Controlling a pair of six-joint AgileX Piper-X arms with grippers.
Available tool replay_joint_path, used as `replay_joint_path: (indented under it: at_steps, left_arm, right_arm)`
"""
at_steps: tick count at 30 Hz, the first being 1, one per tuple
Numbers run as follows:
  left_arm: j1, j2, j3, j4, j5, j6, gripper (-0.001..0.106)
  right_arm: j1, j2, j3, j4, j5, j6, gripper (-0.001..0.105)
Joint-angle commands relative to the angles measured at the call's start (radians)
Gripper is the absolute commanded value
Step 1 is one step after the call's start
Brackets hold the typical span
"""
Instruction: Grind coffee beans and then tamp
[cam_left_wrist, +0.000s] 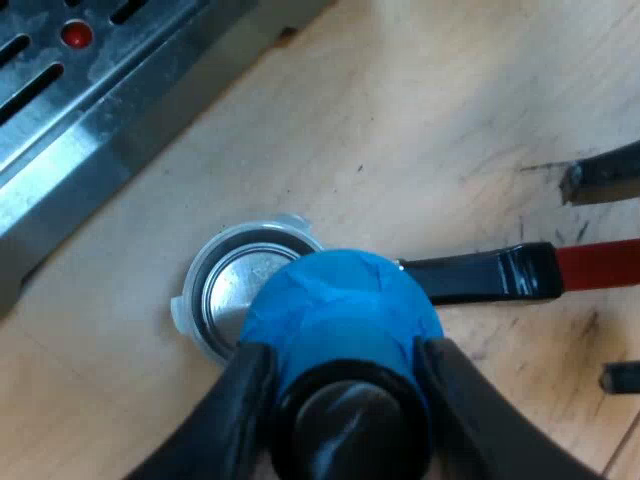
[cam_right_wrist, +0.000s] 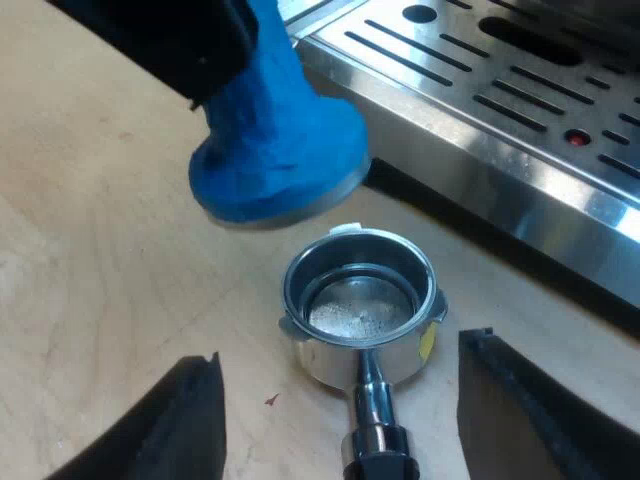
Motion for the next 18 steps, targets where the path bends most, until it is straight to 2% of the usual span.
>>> replay_joint_path:
  at_steps: [1,7,18]
  left_arm:
    - [-0.004,0.043,-0.01,-0.016,0.009,0.0,0.0]
    - [-0.004,0.094,-0.01,-0.031,0.009,0.037,0.0]
    - [-0.004,0.178,-0.01,-0.083,0.009,0.037,0.0]
  right_arm:
    - [0.0,0.001,-0.003,-0.013,-0.007,-0.013,0.054]
    - [0.0,0.001,-0.003,-0.013,-0.007,-0.013,0.054]
    - [0.0,0.001,-0.003,-0.013,-0.007,-0.013,0.054]
